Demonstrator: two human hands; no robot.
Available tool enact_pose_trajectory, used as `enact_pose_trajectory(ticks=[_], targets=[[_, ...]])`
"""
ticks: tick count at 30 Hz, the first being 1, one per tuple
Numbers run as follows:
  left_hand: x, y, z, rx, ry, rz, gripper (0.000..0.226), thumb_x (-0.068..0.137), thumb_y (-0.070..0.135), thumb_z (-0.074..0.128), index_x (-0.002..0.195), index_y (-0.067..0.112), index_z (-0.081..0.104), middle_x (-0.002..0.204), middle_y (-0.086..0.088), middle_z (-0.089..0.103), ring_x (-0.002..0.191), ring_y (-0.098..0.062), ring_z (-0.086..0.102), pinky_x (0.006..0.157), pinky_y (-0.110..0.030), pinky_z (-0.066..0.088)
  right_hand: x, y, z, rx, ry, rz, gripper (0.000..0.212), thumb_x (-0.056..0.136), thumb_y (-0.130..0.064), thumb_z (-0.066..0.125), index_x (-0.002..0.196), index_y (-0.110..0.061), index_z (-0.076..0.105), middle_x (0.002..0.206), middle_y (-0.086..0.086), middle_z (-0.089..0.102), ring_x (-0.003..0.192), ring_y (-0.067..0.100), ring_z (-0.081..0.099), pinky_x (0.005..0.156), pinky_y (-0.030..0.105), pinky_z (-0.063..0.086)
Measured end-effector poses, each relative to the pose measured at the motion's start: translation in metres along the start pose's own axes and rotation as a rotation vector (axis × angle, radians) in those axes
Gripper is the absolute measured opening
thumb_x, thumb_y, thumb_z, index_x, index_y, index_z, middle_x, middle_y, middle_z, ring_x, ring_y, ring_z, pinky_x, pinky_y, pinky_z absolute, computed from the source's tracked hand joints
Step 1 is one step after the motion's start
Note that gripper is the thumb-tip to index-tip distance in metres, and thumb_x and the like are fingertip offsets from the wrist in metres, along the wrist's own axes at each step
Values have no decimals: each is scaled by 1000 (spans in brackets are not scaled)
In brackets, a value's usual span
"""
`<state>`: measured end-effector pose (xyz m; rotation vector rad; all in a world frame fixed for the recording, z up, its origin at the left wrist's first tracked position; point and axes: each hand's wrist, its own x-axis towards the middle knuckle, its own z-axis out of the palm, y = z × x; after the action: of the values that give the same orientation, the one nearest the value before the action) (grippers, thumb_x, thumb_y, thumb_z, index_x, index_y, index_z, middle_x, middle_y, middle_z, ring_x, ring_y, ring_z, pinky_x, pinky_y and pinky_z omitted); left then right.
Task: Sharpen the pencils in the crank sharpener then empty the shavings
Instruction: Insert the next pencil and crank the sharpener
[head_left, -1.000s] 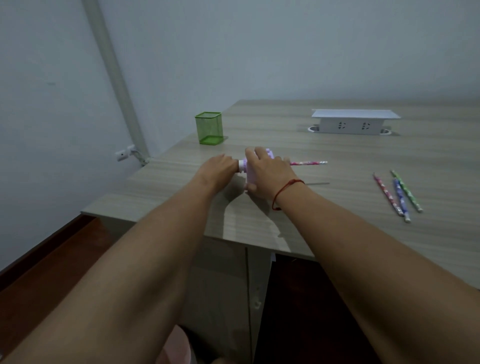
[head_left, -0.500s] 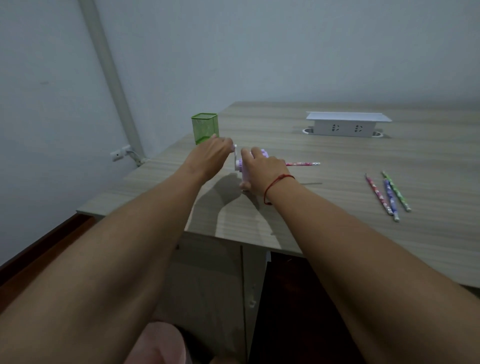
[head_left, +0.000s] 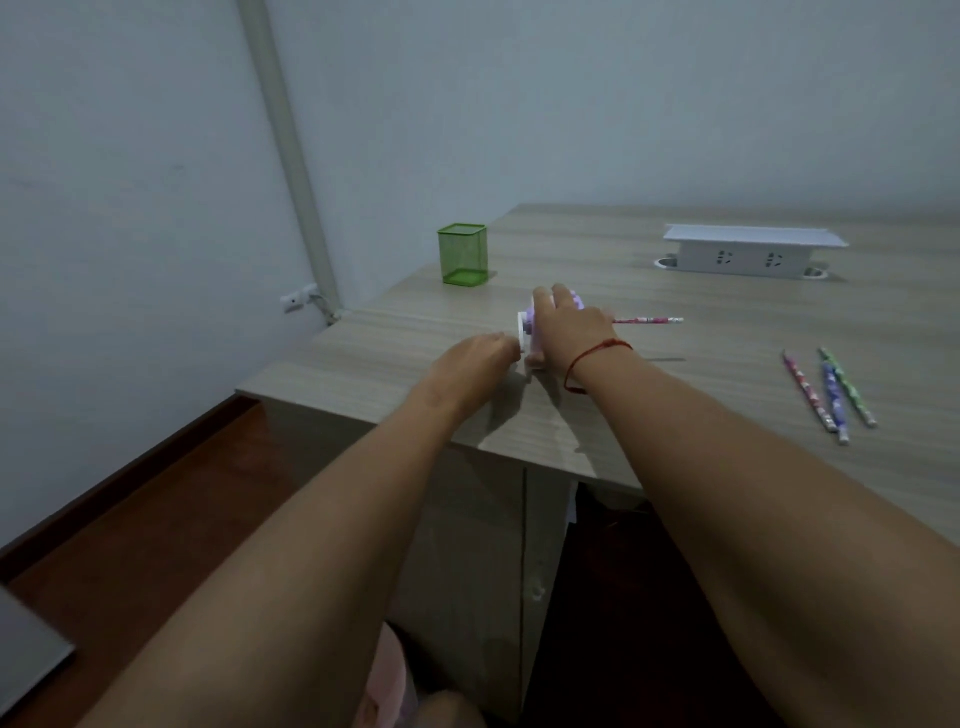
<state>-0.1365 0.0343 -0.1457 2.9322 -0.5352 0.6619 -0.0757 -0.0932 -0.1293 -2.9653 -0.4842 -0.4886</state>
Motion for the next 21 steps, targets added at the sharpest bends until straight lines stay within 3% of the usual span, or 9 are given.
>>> enact_pose_trajectory(ticks=[8,12,14,17,21], targets=[[14,-3,2,-55,-167,-111,16,91,13,56,104,9,63,107,-9,63,95,-22,60,86,-32,49,1,3,1,-21,-18,-24,63,81,-33,68,134,-18,39,141,9,41,125,35,49,99,53,40],[29,-7,5,-62,-257,-176,13,89,10,55,94,8,68,98,-9,66,81,-20,59,75,-31,48,3,6,4,-3,-1,-58,64,78,-35,69,133,-18,39,140,8,43,127,31,47,97,54,43],[39,-10,4,-13,-288,-174,14,89,13,56,96,9,67,97,-9,66,82,-23,61,75,-32,47,4,7,5,0,-1,-68,66,78,-39,69,133,-18,39,139,8,44,123,31,49,95,55,45],[58,-16,0,145,-257,-123,19,94,18,49,104,11,63,102,-10,65,91,-28,63,74,-34,45,3,6,6,-9,34,-50,59,80,-34,64,131,-17,40,134,8,47,112,32,55,93,54,46],[71,-24,-9,258,-179,-58,22,94,5,43,107,5,61,103,-16,64,95,-35,62,65,-36,39,0,7,5,-55,27,-43,64,81,-34,64,135,-16,34,139,7,43,112,34,56,95,53,44]])
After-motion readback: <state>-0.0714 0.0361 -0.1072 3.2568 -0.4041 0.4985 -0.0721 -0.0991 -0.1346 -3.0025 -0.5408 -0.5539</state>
